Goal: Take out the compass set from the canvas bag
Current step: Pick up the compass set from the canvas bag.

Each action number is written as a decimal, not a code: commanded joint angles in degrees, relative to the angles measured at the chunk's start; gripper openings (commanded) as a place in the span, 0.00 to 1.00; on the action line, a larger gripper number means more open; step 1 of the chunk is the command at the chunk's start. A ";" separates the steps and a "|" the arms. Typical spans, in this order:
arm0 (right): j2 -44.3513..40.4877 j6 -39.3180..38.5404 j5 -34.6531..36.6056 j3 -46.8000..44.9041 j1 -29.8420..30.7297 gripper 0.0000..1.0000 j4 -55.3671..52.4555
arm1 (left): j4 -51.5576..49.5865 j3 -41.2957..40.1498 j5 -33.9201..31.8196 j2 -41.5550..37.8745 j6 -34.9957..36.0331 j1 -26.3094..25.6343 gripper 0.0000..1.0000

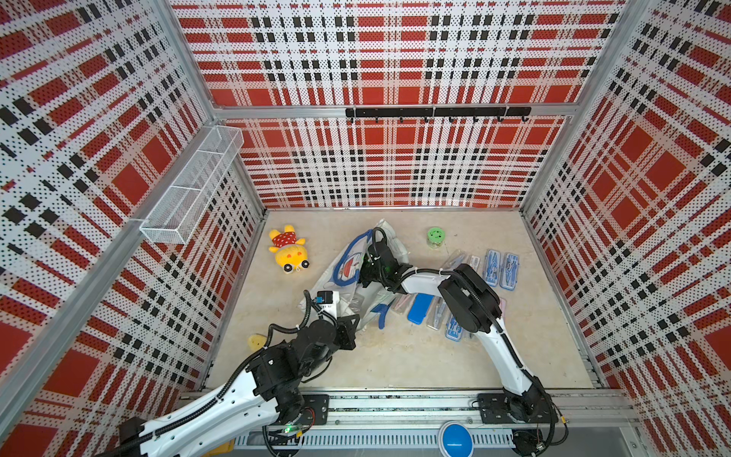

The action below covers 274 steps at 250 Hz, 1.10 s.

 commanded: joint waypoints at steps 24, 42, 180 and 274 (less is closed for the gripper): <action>-7.40 -4.30 2.49 -6.00 -2.60 0.18 3.65 | 2.47 1.02 3.66 -0.13 -0.67 1.57 0.00; -8.31 -4.36 2.64 -7.59 -2.68 0.16 4.36 | 3.03 0.64 3.81 -0.14 -1.06 1.72 0.00; -17.77 -4.87 2.20 -14.63 -1.37 0.10 4.90 | 4.15 2.31 -1.54 2.67 -2.73 3.51 0.00; -27.62 -12.25 0.43 -17.58 -0.75 0.09 -5.29 | 4.35 2.81 -0.93 1.57 -8.99 12.00 0.00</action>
